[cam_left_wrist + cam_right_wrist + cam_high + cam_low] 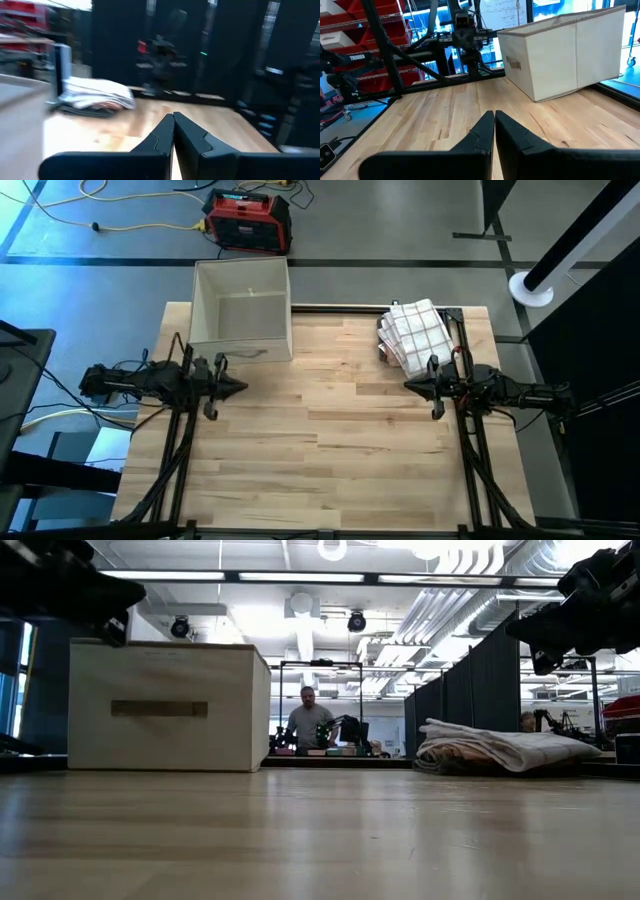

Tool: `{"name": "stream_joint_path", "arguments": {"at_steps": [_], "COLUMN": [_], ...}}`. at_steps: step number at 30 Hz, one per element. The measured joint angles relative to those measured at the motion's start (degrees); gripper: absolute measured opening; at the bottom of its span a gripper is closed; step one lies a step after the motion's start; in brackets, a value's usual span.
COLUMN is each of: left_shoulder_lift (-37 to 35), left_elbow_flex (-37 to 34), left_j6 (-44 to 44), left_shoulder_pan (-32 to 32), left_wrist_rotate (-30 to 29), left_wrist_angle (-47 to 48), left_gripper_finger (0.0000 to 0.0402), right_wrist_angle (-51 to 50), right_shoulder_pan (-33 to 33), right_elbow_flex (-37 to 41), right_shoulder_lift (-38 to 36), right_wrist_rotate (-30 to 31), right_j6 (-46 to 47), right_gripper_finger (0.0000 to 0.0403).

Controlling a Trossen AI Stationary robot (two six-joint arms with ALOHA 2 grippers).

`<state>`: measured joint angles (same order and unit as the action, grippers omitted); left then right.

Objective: Fold towel
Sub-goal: Return to Home position

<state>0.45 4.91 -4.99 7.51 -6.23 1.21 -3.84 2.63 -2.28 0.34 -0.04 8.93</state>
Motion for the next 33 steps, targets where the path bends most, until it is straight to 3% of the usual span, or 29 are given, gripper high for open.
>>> {"name": "stream_joint_path", "arguments": {"at_steps": [10,17,22,33], "left_shoulder_lift": [1.0,1.0,1.0,1.0], "left_elbow_flex": [-4.1,-4.2,-4.2,-4.2], "left_j6": [1.4,-3.1,1.1,0.7], "left_shoulder_pan": [0.0,0.0,0.0,0.0], "left_wrist_rotate": [12.1,2.2,3.0,2.9], "left_wrist_angle": [-2.7,-2.1,-2.0,-2.0], "left_gripper_finger": [0.0,0.0,0.0,0.0], "right_wrist_angle": [0.0,0.0,0.0,0.0], "right_shoulder_pan": [0.0,0.0,0.0,0.0], "right_elbow_flex": [0.0,0.0,0.0,0.0], "right_shoulder_lift": [0.0,0.0,0.0,0.0], "right_wrist_rotate": [0.0,-0.1,-0.1,-0.1], "right_j6": [0.0,0.0,0.0,0.0], "right_gripper_finger": [0.0,0.0,0.0,0.0]}}
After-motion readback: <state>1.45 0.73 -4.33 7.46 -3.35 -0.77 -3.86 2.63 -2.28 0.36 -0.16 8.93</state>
